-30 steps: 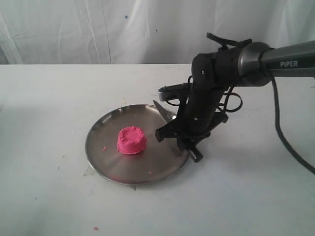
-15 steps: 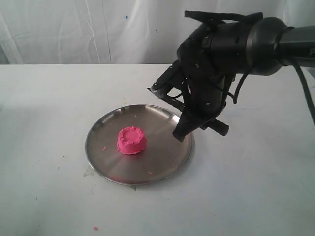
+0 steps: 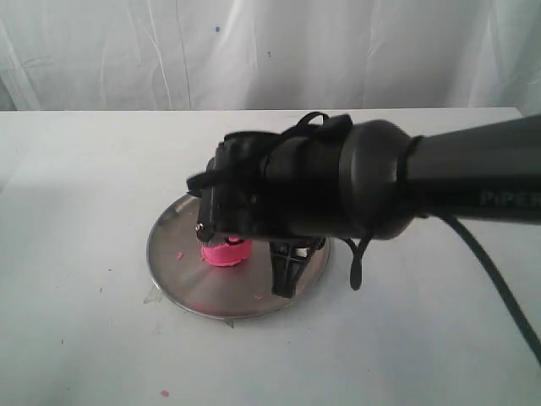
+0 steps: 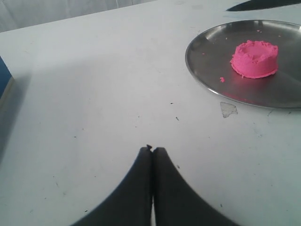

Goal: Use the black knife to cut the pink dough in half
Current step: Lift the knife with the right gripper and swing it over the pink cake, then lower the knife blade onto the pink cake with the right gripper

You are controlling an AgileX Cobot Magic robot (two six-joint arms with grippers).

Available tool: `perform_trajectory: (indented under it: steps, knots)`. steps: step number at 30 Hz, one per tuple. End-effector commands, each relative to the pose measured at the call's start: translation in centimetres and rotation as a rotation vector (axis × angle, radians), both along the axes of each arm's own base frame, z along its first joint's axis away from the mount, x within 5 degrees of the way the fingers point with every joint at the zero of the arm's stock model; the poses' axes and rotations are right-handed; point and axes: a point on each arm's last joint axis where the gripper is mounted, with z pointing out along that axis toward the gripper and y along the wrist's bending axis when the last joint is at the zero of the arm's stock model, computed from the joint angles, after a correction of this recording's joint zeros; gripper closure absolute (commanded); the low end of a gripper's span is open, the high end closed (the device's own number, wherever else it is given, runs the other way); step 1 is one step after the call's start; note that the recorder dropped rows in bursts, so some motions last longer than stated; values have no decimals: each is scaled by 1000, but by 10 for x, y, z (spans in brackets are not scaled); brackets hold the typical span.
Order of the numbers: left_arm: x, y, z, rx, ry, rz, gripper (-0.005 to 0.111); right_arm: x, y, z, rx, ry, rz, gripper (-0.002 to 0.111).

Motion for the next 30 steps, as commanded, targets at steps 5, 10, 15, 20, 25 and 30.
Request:
perform_trajectory:
  steps: [5, 10, 15, 20, 25, 30]
  knots:
    - [0, -1, -1, -5, 2, -7, 107, -12, -8, -16, -85, -122, 37, 99]
    - [0, -1, -1, -5, 2, -7, 107, -12, -5, -20, -68, -111, 65, 99]
    - [0, -1, -1, -5, 2, -7, 107, -13, 5, -44, -137, -99, 123, 99]
    - [0, -1, -1, -5, 2, -7, 107, -5, 8, -57, -210, -163, 131, 99]
    - [0, -1, -1, -5, 2, -7, 107, 0, 13, -48, -190, -211, 121, 99]
    - [0, -1, -1, -5, 2, -7, 107, 1, 14, -54, -203, -204, 125, 99]
